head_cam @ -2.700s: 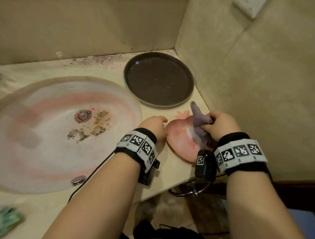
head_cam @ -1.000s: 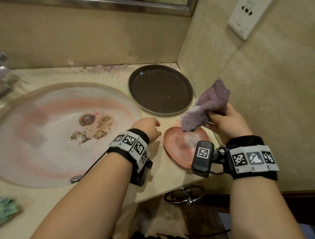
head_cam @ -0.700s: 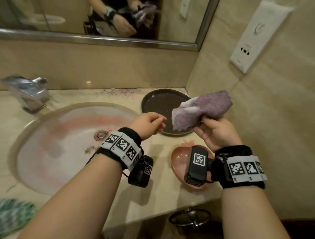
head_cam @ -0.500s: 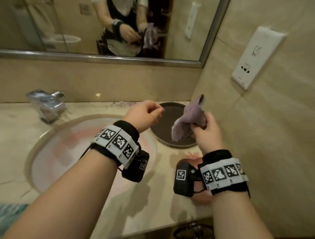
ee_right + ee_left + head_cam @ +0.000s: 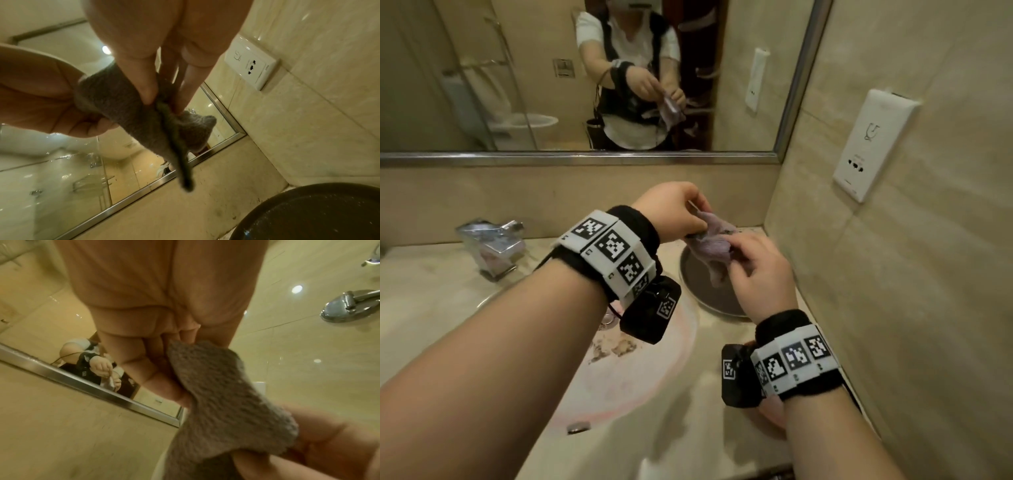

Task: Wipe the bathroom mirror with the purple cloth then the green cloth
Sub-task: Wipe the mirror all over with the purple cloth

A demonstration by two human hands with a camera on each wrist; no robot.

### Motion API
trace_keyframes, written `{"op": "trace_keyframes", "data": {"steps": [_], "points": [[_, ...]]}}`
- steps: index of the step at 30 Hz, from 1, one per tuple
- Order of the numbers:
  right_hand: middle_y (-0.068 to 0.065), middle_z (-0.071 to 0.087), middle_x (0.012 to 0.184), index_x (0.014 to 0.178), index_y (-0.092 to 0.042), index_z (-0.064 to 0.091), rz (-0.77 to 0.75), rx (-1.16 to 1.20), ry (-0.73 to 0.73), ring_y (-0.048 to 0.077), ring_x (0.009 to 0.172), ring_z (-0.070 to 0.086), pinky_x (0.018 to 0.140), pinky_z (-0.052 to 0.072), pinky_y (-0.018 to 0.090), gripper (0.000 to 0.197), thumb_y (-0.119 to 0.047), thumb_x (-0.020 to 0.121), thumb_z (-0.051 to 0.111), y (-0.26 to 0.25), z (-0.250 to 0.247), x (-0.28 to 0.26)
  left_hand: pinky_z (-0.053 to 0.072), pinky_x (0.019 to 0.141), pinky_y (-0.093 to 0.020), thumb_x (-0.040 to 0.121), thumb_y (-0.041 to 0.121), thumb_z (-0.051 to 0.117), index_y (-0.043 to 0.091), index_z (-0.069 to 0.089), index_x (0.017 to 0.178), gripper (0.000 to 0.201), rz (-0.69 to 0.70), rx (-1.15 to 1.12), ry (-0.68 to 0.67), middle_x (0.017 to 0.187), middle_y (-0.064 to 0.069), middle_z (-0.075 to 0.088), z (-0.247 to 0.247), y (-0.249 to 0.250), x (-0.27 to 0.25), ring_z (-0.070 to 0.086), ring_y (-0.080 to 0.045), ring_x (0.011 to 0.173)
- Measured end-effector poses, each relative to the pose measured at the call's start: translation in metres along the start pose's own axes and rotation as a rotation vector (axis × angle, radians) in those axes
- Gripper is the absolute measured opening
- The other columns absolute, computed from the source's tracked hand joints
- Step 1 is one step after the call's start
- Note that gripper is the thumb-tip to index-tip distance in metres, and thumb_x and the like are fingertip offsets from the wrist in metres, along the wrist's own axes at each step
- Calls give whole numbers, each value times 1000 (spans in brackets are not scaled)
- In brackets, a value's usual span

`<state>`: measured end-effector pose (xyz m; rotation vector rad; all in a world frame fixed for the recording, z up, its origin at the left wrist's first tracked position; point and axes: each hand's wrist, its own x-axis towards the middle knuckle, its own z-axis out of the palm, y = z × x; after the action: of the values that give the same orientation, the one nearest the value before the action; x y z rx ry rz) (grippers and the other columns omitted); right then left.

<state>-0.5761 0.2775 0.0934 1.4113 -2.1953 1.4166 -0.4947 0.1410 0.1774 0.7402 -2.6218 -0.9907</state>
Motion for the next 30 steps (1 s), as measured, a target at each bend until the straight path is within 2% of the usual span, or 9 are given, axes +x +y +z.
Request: {"op": "trace_keyframes", "data": {"steps": [2, 5, 9, 11, 14, 17, 22, 26, 30], "points": [[-2, 62, 114, 114, -14, 65, -20, 129, -54, 9, 109, 55, 96, 46, 28, 37, -6, 80, 56, 3, -1, -5, 50, 66, -19, 83, 8, 63, 20, 60, 93, 16, 47, 51, 40, 86, 3, 62, -5, 4, 2, 60, -11, 77], [-8, 60, 120, 123, -24, 56, 127, 365, -124, 3, 114, 55, 97, 46, 25, 36, -13, 89, 52, 5, -4, -10, 50, 75, -24, 85, 8, 61, 21, 60, 96, 17, 109, 107, 75, 89, 5, 62, -12, 10, 3, 60, -12, 85], [-3, 63, 103, 108, -33, 50, 380, 520, 85, 11, 91, 66, 86, 54, 40, 19, -19, 95, 50, 8, -8, 6, 52, 83, -29, 84, 7, 61, 24, 60, 93, 19, 166, 116, 138, 94, 4, 65, -24, 19, 5, 61, -14, 91], [-5, 58, 96, 112, -31, 47, 415, 482, 122, 16, 79, 66, 80, 56, 44, 26, -20, 91, 58, 9, -10, 17, 52, 84, -32, 84, 7, 61, 25, 60, 92, 20, 189, 112, 144, 94, 4, 65, -29, 21, 4, 61, -15, 92], [-3, 51, 98, 114, -30, 50, 300, 306, 129, 9, 73, 58, 75, 53, 26, 36, -23, 83, 68, 9, -16, 31, 51, 86, -34, 85, 6, 61, 27, 58, 90, 22, 213, 86, 118, 92, 5, 65, -30, 22, 6, 62, -15, 92], [-10, 44, 94, 101, -26, 56, 199, 150, 198, 1, 63, 47, 62, 42, 8, 23, -21, 82, 69, 1, -27, 46, 50, 86, -31, 85, 5, 61, 25, 57, 92, 21, 226, 80, 141, 89, 7, 63, -37, 26, 5, 60, -13, 89], [-6, 47, 98, 88, -28, 56, 84, 109, 209, 2, 68, 50, 63, 40, 8, 16, -19, 83, 67, -16, -35, 70, 44, 73, -26, 87, 9, 58, 24, 48, 94, 20, 256, 132, 236, 89, 5, 58, -59, 29, 3, 55, -13, 83], [-9, 53, 96, 85, -29, 57, 29, 142, 237, 13, 83, 58, 71, 49, 22, 12, -23, 82, 67, -36, -39, 98, 40, 58, -26, 91, 4, 49, 24, 33, 95, 25, 294, 169, 258, 78, 6, 49, -84, 31, -1, 47, -12, 65], [-9, 62, 81, 83, -30, 58, -14, 149, 217, 7, 71, 57, 64, 48, 25, 11, -25, 82, 68, -68, -45, 134, 37, 63, -24, 91, 0, 44, 33, 46, 71, 38, 314, 248, 296, 85, 6, 52, -121, 32, -3, 51, -16, 78]]}}
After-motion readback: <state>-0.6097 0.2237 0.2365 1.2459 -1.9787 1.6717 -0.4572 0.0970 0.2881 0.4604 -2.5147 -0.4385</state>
